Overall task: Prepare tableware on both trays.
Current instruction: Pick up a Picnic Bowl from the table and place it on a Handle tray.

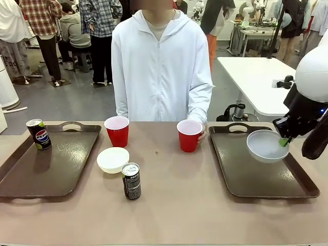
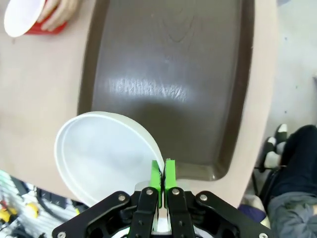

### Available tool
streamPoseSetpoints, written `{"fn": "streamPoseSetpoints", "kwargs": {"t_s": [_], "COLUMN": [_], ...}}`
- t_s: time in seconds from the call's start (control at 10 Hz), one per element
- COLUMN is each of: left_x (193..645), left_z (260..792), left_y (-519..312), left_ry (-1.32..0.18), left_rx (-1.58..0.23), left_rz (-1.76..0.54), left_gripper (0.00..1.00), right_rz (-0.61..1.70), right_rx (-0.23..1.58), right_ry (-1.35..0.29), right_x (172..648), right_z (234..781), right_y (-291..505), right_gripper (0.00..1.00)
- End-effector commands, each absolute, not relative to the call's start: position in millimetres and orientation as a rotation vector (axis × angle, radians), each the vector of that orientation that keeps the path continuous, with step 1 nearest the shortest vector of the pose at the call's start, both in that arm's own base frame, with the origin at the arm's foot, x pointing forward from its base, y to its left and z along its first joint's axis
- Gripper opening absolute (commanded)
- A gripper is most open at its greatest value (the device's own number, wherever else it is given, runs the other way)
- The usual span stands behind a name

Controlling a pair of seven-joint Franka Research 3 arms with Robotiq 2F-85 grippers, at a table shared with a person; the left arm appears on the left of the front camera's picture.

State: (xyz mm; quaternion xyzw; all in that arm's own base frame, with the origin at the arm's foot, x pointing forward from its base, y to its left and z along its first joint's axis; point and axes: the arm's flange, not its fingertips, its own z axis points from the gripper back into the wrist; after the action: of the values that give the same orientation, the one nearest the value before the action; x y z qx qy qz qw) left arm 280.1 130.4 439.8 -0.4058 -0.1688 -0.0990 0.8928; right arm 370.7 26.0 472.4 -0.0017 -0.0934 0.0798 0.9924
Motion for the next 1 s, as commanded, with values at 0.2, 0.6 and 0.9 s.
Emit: {"fn": "streamPoseSetpoints", "kwargs": {"t_s": [0.2,0.6,0.9], "left_x": [279,279,279], "left_z": [441,441,441], "left_y": [131,131,131], "left_ry": [-0.357,-0.357,-0.357], "left_rx": [-0.849,-0.849,-0.849], "left_rz": [-0.207,-0.207,-0.207], "left_gripper": [1.00,1.00,1.00], "right_rz": [0.178,0.096,0.181], "right_rx": [-0.080,-0.063,-0.057], "right_ry": [-0.217,-0.127,-0.042], "right_x": [403,394,255], "right_z": [431,418,482], "right_y": [40,46,52], "right_gripper": [0.02,0.02,0.02]}}
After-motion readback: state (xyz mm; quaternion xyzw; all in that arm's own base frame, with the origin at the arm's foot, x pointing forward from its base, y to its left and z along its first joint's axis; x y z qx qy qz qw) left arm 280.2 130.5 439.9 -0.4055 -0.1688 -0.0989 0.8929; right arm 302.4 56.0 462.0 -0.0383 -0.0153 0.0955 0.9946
